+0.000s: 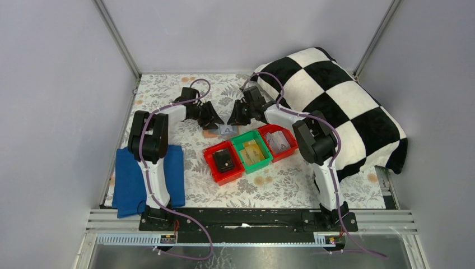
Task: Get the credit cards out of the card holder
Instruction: Remove the credit card from the card holder.
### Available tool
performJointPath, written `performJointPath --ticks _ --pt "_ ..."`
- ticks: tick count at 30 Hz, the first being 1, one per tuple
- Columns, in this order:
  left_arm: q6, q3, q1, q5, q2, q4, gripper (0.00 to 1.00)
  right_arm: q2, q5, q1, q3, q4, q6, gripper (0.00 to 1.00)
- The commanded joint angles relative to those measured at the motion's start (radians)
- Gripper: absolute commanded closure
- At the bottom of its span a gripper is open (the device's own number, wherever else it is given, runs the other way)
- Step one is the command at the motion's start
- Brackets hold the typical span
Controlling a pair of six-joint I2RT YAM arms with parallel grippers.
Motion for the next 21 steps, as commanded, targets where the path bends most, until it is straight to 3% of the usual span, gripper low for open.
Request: performJointPath --ticks 1,21 --pt "0.004 -0.004 0.007 0.008 -0.036 0.024 0.54 -0.004 0.023 0.01 0.015 -0.004 -0.023 0.7" --pt "0.005 -0.009 0.007 0.008 -0.043 0.024 0.54 -0.035 0.06 0.008 -0.03 0.012 -0.025 0.7"
